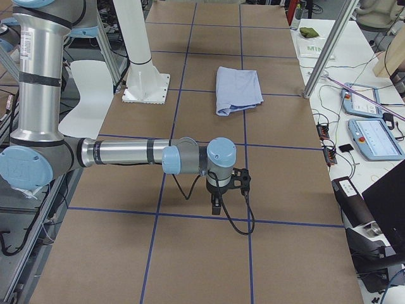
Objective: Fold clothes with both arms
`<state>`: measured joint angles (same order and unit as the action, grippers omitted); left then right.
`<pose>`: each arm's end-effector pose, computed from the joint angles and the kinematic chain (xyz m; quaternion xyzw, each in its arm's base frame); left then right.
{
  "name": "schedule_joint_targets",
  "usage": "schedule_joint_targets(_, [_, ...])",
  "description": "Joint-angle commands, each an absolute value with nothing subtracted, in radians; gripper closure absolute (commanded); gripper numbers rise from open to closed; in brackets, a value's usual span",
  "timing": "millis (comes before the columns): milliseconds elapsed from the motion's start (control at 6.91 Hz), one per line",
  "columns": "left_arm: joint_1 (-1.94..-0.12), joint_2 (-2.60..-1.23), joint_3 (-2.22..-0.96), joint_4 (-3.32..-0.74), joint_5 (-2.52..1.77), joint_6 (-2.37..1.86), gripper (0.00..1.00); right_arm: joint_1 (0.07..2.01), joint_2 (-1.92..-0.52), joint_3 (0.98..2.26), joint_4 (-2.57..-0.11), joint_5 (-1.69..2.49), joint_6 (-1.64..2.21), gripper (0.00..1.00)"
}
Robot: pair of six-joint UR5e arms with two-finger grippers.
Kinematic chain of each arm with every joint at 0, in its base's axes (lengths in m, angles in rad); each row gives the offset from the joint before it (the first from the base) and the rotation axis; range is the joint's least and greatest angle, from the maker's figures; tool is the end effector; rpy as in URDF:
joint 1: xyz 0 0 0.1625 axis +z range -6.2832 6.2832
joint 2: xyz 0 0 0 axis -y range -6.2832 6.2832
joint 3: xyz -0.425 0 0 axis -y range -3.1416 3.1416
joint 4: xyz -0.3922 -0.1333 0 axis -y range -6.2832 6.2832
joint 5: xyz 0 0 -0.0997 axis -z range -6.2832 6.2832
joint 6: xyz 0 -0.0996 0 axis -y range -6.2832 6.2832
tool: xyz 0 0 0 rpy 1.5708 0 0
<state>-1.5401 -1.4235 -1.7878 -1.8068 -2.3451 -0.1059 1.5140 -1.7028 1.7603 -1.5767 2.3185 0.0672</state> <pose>-0.0500 -0.4471 0.5935 0.1152 0.3819 0.0230 0.9167 0.0406 -0.4420 0.6291 0.0013 -0.3659 -0.0046 0.9307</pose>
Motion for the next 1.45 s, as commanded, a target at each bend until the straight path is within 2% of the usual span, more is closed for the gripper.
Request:
schedule_joint_targets(0, [-1.54,-1.424,-1.79,-1.807,-2.345,-0.107,0.01,1.514,-1.706,1.763,-1.577,2.321,0.069,0.0])
schedule_joint_targets(1302, [-1.539,-1.439,-1.79,-1.815,-2.398,-0.107,0.01,1.514,-1.704,1.75,-1.569,2.333,0.069,0.0])
